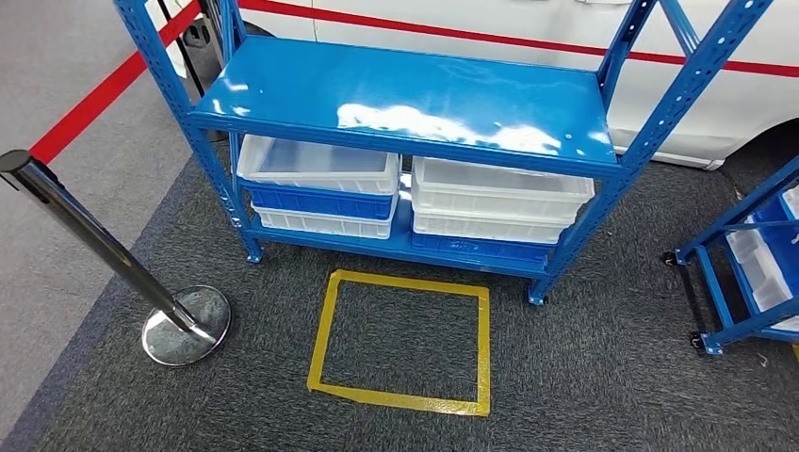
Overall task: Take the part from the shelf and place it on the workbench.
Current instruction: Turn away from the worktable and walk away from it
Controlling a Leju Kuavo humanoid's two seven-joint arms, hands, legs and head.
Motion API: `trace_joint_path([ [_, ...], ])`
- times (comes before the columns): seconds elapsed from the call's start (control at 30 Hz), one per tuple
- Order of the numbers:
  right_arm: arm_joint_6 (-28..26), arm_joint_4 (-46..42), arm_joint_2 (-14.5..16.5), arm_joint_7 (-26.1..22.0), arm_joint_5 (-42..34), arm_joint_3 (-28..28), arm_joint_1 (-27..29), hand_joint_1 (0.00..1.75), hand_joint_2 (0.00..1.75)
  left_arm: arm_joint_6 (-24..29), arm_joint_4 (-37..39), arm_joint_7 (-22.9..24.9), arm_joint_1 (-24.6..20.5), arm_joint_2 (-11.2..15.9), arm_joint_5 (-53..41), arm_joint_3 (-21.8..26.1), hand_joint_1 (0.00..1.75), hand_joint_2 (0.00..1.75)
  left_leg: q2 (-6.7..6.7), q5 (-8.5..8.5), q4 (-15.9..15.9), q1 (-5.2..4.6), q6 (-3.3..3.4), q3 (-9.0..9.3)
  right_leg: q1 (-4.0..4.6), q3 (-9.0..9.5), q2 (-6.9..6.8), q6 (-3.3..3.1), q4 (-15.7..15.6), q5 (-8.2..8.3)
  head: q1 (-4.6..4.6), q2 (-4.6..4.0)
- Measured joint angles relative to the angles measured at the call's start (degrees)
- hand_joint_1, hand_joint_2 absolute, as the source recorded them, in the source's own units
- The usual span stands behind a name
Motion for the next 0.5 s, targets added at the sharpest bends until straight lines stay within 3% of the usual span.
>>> trace_joint_path([
  [0.07,0.2,0.0,0.0,1.2,0.1,0.0,0.0,0.00,0.00,0.0,0.0,0.0,-0.2,0.0,-0.1,0.0,0.00,1.75,0.28,-0.16,0.1,-0.17,-0.46,0.10,0.29,3.71,-0.45,-0.62,-6.7,2.13,-0.01,0.00],
  [0.1,0.4,0.1,0.0,1.6,0.1,0.0,-0.1,0.00,0.00,0.0,0.0,0.0,-0.2,0.0,-0.1,0.0,0.00,1.75,0.37,-0.21,0.2,-0.26,-0.76,0.13,0.47,4.52,-0.59,-0.97,-8.4,2.35,-0.03,0.00],
  [0.23,0.9,0.2,0.0,2.9,0.1,0.0,-0.1,0.00,0.00,-0.3,0.0,0.0,-0.4,0.1,-0.2,-0.1,0.00,1.75,0.20,-0.66,0.3,-0.27,-2.09,0.25,0.47,4.73,-0.40,-2.16,-9.2,2.40,-0.05,0.00],
  [0.3,0.9,0.2,0.1,3.8,0.1,0.0,-0.2,0.00,0.87,-0.7,0.0,0.0,-0.4,0.2,-0.5,-0.1,0.00,1.75,-0.60,-3.38,4.4,-0.25,-2.52,-1.61,0.20,4.89,-0.36,-2.79,-9.5,2.63,-0.12,0.00],
  [0.37,1.0,0.3,0.2,4.6,0.3,0.0,-0.3,0.00,1.75,-1.1,0.0,-0.1,-0.3,0.2,-0.7,-0.2,0.00,1.75,-1.28,-7.01,12.2,-0.27,-2.65,-5.27,0.26,4.75,-0.25,-3.15,-9.5,2.60,-0.16,0.00],
  [0.4,1.1,0.4,0.2,4.9,0.4,0.0,-0.3,0.00,1.75,-1.3,0.0,-0.2,-0.2,0.3,-0.8,-0.2,0.00,1.75,-1.44,-7.76,15.1,-0.26,-2.68,-6.70,0.31,4.73,-0.12,-3.25,-9.4,2.56,-0.15,0.00],
  [0.43,1.2,0.4,0.2,5.1,0.5,0.0,-0.3,0.00,1.75,-1.5,0.0,-0.2,-0.1,0.3,-0.9,-0.3,0.00,1.75,-1.51,-7.26,16.0,-0.25,-2.66,-7.19,0.34,4.78,0.07,-3.29,-9.3,2.50,-0.15,0.00],
  [0.47,1.5,0.4,0.2,5.3,0.5,0.0,-0.3,0.00,1.75,-1.7,0.0,-0.3,0.0,0.3,-1.0,-0.3,0.00,1.75,-1.53,-5.71,14.6,-0.24,-2.59,-6.64,0.34,4.88,0.31,-3.29,-9.2,2.42,-0.15,0.00],
  [0.5,1.7,0.5,0.2,5.3,0.5,0.0,-0.3,0.00,1.75,-1.8,0.0,-0.4,0.0,0.4,-1.1,-0.3,0.00,1.75,-1.56,-3.49,11.3,-0.23,-2.46,-5.21,0.33,5.00,0.53,-3.21,-9.1,2.32,-0.15,0.00],
])
